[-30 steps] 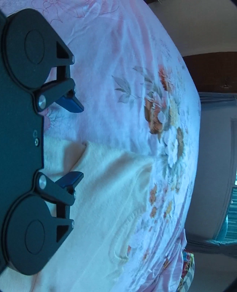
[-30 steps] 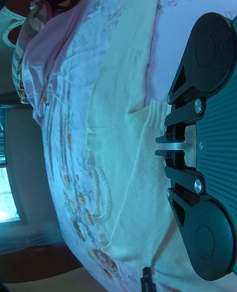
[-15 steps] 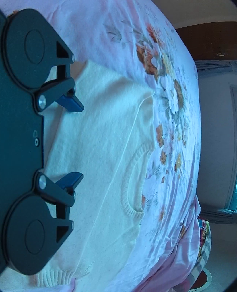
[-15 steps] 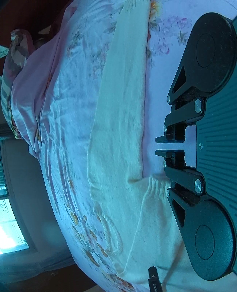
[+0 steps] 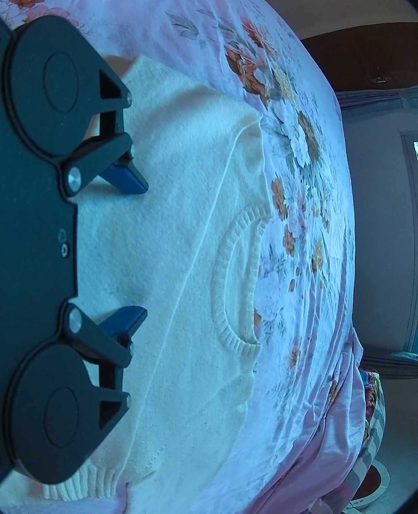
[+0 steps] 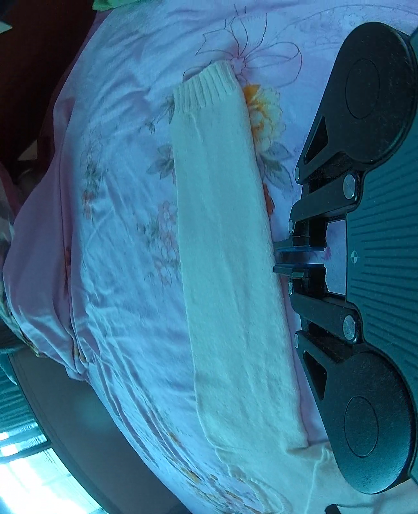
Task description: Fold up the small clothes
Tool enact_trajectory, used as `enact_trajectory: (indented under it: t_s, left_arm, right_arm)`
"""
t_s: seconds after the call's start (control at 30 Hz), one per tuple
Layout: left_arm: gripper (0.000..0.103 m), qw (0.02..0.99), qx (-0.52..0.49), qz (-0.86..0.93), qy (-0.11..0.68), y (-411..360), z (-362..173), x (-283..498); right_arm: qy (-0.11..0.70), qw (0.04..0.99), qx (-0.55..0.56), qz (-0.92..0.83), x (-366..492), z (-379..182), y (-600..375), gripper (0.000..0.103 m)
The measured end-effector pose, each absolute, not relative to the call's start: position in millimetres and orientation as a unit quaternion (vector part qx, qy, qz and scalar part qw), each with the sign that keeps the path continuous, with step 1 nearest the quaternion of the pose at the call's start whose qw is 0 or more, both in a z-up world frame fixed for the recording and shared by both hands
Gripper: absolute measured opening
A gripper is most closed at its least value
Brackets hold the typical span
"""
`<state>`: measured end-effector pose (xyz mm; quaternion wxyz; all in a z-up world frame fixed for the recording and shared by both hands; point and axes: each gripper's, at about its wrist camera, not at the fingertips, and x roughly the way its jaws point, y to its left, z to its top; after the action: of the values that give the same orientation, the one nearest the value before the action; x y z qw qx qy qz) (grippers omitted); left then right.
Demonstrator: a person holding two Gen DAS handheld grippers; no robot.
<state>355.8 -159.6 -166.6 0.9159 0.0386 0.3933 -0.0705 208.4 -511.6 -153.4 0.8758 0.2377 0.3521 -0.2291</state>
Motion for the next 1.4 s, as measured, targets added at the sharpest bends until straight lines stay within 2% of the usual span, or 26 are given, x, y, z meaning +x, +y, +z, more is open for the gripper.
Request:
enact_trajectory:
  t_s: [0.3, 0.6, 0.63, 0.7, 0.73, 0.77, 0.83, 0.87, 1.0, 1.03, 1.07, 1.13, 1.2, 1.23, 1.4]
  left_arm:
    - [0.076, 0.912, 0.026, -0.087, 0.401, -186, -162, 362]
    - [0.076, 0.909, 0.035, -0.090, 0.405, -185, -165, 357]
    - [0.076, 0.909, 0.035, -0.090, 0.405, -185, -164, 357]
    - [0.076, 0.909, 0.035, -0.090, 0.405, -183, -163, 356]
    - [0.076, 0.909, 0.033, -0.090, 0.405, -182, -163, 356]
    - [0.076, 0.910, 0.032, -0.090, 0.404, -181, -163, 355]
    - [0.076, 0.909, 0.032, -0.088, 0.406, -179, -162, 356]
    - [0.076, 0.909, 0.031, -0.087, 0.406, -178, -162, 356]
    - [0.076, 0.910, 0.032, -0.082, 0.406, -169, -160, 356]
    - [0.076, 0.910, 0.032, -0.080, 0.406, -166, -159, 357]
    - [0.076, 0.910, 0.031, -0.078, 0.406, -163, -159, 357]
    - [0.076, 0.911, 0.031, -0.073, 0.406, -158, -158, 360]
    - [0.076, 0.911, 0.028, -0.070, 0.406, -153, -157, 361]
    - [0.076, 0.910, 0.027, -0.069, 0.407, -151, -157, 362]
    - [0.076, 0.912, 0.019, -0.069, 0.405, -139, -151, 361]
  right_arm:
    - [0.338, 0.849, 0.305, -0.269, 205, -156, -559, 0.004]
    - [0.337, 0.830, 0.329, -0.297, 184, -155, -582, 0.004]
    - [0.338, 0.828, 0.334, -0.299, 182, -155, -582, 0.007]
    - [0.330, 0.828, 0.337, -0.304, 175, -153, -583, 0.047]
    - [0.323, 0.828, 0.336, -0.311, 171, -152, -582, 0.080]
    - [0.315, 0.833, 0.328, -0.314, 169, -150, -581, 0.081]
    - [0.313, 0.836, 0.321, -0.315, 171, -152, -583, 0.077]
    - [0.311, 0.834, 0.330, -0.313, 172, -154, -586, 0.068]
    - [0.295, 0.824, 0.354, -0.329, 179, -160, -601, 0.050]
    - [0.289, 0.822, 0.358, -0.336, 181, -161, -605, 0.038]
    - [0.284, 0.821, 0.361, -0.340, 183, -161, -608, 0.021]
    - [0.280, 0.816, 0.370, -0.343, 189, -163, -616, 0.007]
    - [0.272, 0.813, 0.384, -0.343, 193, -163, -620, 0.007]
    - [0.267, 0.817, 0.383, -0.339, 197, -160, -619, 0.002]
    - [0.235, 0.865, 0.360, -0.260, 237, -131, -580, 0.002]
